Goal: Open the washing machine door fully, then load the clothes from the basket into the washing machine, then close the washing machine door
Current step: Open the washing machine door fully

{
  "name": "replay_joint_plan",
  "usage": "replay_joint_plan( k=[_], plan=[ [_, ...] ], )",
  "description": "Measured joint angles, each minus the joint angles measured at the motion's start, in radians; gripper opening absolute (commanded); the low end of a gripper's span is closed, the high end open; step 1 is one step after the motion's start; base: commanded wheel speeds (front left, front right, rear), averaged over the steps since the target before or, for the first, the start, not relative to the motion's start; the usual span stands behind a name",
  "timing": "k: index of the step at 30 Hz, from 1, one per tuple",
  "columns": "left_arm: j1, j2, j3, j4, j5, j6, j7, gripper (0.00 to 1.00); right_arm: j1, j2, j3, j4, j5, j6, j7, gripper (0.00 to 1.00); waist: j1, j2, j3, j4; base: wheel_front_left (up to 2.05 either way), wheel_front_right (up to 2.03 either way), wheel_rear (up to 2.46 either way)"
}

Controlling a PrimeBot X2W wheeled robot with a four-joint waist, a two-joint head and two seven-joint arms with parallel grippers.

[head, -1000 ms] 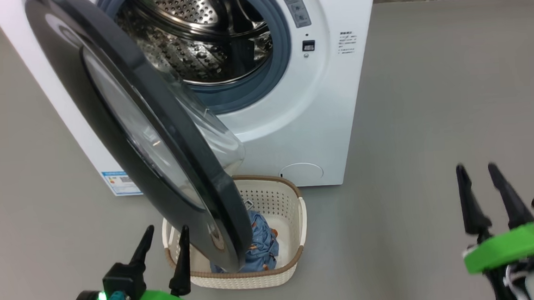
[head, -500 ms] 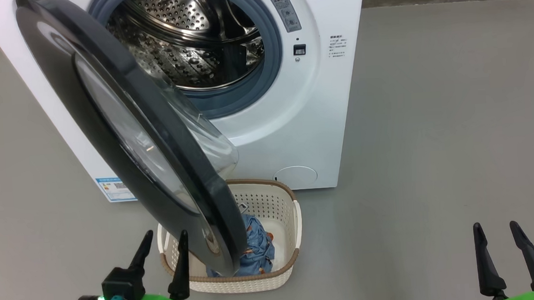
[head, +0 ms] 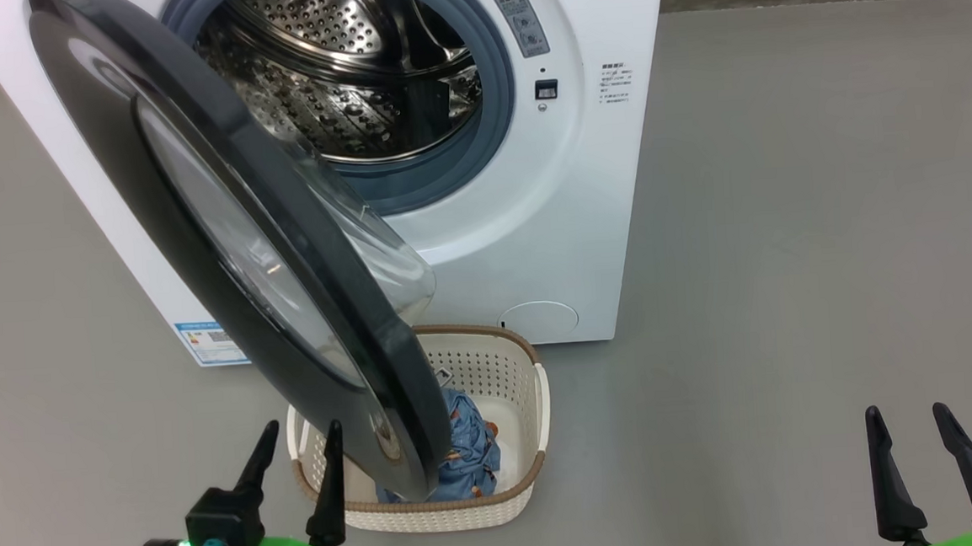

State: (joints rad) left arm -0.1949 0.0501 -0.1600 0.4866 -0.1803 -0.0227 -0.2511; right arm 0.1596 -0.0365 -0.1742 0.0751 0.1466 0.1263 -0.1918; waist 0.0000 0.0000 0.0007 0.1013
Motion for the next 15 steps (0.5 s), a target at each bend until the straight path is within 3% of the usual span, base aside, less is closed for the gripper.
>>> replay_joint_plan(
  k=[8, 9, 10, 11, 12, 15],
  plan=[
    [0.0, 0.001, 0.001, 0.0, 0.013, 0.002, 0.0, 1.0, 0.015, 0.002, 0.006, 0.002, 0.0, 0.0, 0.028, 1.0, 0.0, 0.0, 0.0, -0.002, 0.0, 0.0, 0.0],
    [0.0, 0.002, 0.004, -0.001, 0.013, 0.004, 0.0, 0.82, 0.015, 0.002, 0.006, 0.003, 0.0, 0.0, 0.028, 1.0, 0.0, 0.0, 0.0, -0.003, 0.0, 0.0, 0.0],
    [0.0, 0.002, 0.007, -0.004, 0.013, 0.007, 0.0, 0.47, 0.015, 0.002, 0.005, 0.004, 0.0, 0.0, 0.033, 1.0, 0.0, 0.0, 0.0, -0.004, 0.0, 0.0, 0.0],
    [-0.001, 0.002, 0.011, -0.01, 0.013, 0.008, 0.0, 0.29, 0.015, 0.002, 0.005, 0.005, 0.0, 0.0, 0.034, 1.0, 0.0, 0.0, 0.0, -0.004, 0.0, 0.0, 0.0],
    [-0.001, 0.002, 0.014, -0.017, 0.013, 0.013, 0.0, 0.0, 0.015, 0.002, 0.005, 0.005, 0.0, 0.0, 0.033, 1.0, 0.0, 0.0, 0.0, -0.003, 0.0, 0.0, 0.0],
    [-0.004, 0.001, 0.021, -0.047, 0.013, 0.027, 0.0, 0.0, 0.015, 0.002, 0.001, 0.007, 0.0, 0.0, 0.035, 1.0, 0.0, 0.0, 0.001, -0.001, 0.0, 0.0, 0.0]
  ],
)
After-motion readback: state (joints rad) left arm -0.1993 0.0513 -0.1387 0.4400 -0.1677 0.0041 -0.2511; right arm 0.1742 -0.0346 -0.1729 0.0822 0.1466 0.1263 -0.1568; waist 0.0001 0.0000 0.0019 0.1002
